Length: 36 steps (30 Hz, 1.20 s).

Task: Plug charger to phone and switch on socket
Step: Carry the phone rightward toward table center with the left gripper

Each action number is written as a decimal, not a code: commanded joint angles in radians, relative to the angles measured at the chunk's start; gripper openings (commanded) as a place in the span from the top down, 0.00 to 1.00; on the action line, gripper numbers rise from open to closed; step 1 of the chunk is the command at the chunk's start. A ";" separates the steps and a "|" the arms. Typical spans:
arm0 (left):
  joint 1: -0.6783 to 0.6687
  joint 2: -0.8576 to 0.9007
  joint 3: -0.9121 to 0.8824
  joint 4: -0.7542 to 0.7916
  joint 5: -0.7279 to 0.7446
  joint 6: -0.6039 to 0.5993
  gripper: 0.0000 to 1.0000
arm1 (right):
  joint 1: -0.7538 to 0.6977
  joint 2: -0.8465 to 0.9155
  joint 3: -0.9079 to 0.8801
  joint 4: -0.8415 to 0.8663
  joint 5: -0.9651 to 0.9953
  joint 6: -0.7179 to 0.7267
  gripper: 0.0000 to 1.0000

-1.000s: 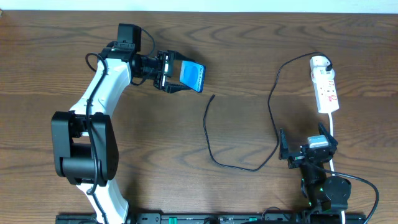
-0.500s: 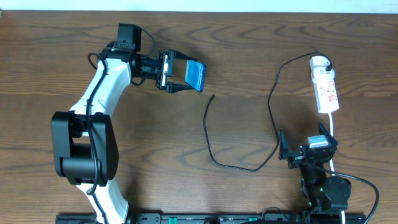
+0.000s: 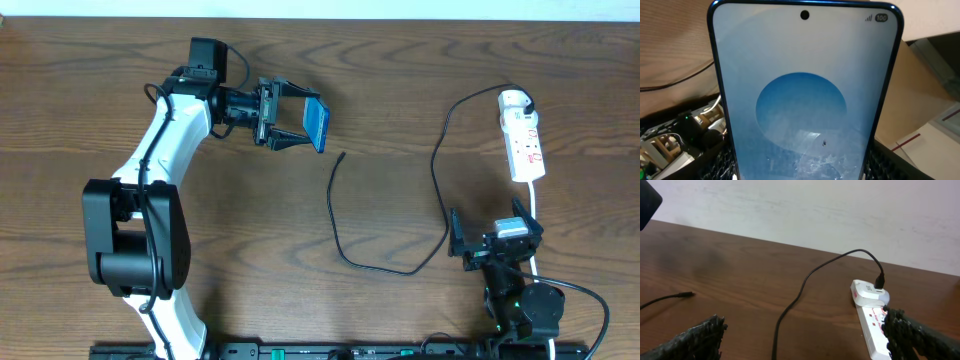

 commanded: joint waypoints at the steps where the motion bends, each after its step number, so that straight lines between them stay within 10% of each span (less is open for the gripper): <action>1: 0.005 -0.017 0.006 0.002 0.052 0.064 0.34 | 0.003 -0.005 -0.004 0.000 -0.006 0.010 0.01; 17: 0.005 -0.017 0.006 0.002 -0.061 0.183 0.34 | 0.003 -0.005 -0.004 0.000 -0.006 0.010 0.01; 36: 0.005 -0.017 0.006 0.002 -0.006 0.010 0.34 | 0.003 -0.005 -0.004 0.005 -0.020 0.011 0.01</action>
